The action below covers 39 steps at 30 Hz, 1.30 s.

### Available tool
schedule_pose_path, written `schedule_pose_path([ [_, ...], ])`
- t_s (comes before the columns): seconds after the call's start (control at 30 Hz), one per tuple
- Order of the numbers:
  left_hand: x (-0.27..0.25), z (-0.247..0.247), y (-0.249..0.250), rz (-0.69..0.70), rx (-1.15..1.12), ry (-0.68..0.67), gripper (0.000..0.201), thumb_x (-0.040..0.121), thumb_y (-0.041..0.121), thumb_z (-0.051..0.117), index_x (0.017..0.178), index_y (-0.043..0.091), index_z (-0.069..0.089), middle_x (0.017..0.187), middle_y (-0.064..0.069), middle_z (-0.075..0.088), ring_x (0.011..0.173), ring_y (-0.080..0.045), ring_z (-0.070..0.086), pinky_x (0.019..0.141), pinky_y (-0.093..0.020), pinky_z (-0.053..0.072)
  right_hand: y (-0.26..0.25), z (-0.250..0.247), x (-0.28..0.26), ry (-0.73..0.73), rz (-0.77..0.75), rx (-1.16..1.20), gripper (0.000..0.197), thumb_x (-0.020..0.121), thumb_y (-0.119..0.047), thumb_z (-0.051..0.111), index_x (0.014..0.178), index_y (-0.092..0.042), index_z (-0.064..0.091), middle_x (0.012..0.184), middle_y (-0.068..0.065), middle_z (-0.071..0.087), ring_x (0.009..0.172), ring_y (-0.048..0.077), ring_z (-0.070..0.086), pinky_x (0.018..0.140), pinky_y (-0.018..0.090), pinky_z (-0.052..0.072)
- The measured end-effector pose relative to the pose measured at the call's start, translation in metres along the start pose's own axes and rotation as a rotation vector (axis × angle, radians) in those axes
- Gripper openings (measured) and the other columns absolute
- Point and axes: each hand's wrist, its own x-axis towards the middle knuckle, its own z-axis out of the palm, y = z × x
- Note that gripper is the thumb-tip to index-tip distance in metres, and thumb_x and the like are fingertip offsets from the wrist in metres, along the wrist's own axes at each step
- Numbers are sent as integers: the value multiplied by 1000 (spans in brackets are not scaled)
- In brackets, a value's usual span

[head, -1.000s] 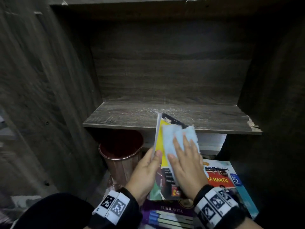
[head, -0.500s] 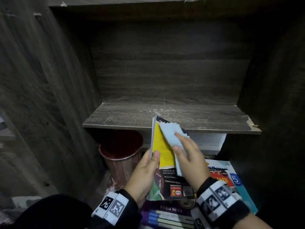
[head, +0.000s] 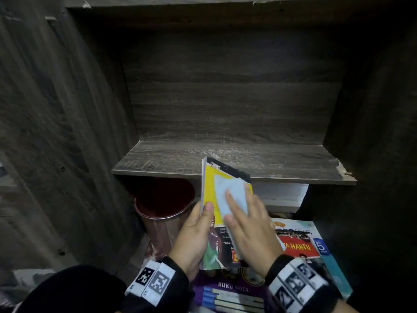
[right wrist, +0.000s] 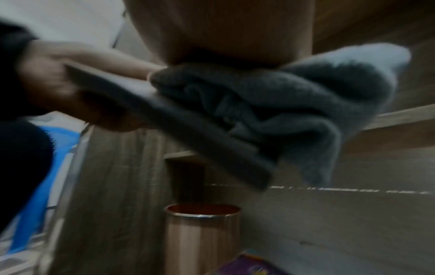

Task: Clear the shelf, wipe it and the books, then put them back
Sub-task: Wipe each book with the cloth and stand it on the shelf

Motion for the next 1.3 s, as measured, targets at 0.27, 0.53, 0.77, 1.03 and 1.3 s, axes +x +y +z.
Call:
schedule_pose_path([
  [0.27, -7, 0, -3, 27, 53, -84, 46, 87, 42, 45, 126, 21, 57, 120, -3, 67, 114, -15, 60, 106, -36, 41, 23, 11, 18, 427, 65, 417, 23, 91, -25, 64, 112, -32, 70, 131, -17, 48, 124, 17, 45, 104, 40, 40],
  [0.53, -9, -2, 5, 68, 12, -91, 32, 95, 28, 42, 119, 16, 59, 113, 0, 71, 104, -8, 66, 85, -18, 52, -21, 16, -18, 132, -109, -12, 46, 90, -70, 5, 136, -68, 6, 157, -22, -8, 143, 16, 8, 106, 42, 25],
  [0.77, -7, -4, 4, 89, -19, -69, 42, 92, 35, 45, 127, 13, 54, 120, -10, 67, 113, -27, 63, 100, -41, 47, 7, 9, 2, 146, 278, 94, 48, 87, -65, -4, 135, -61, -7, 158, -13, -15, 139, 26, 14, 111, 45, 24],
  [1.03, -17, 6, -14, 93, 236, -219, 50, 92, 49, 50, 136, 26, 48, 133, 11, 59, 128, -7, 51, 113, -35, 35, -3, 3, 1, 233, 168, 52, 51, 87, -63, 0, 136, -62, -15, 154, -22, -19, 143, 21, 6, 112, 49, 18],
  [1.3, -8, 4, -4, 113, 175, -48, 29, 99, 31, 45, 124, 21, 57, 121, 6, 67, 113, -3, 61, 94, -17, 46, -20, 16, -16, 62, 55, 29, 51, 89, -65, -9, 140, -58, -12, 157, -16, -17, 145, 20, 3, 112, 48, 21],
])
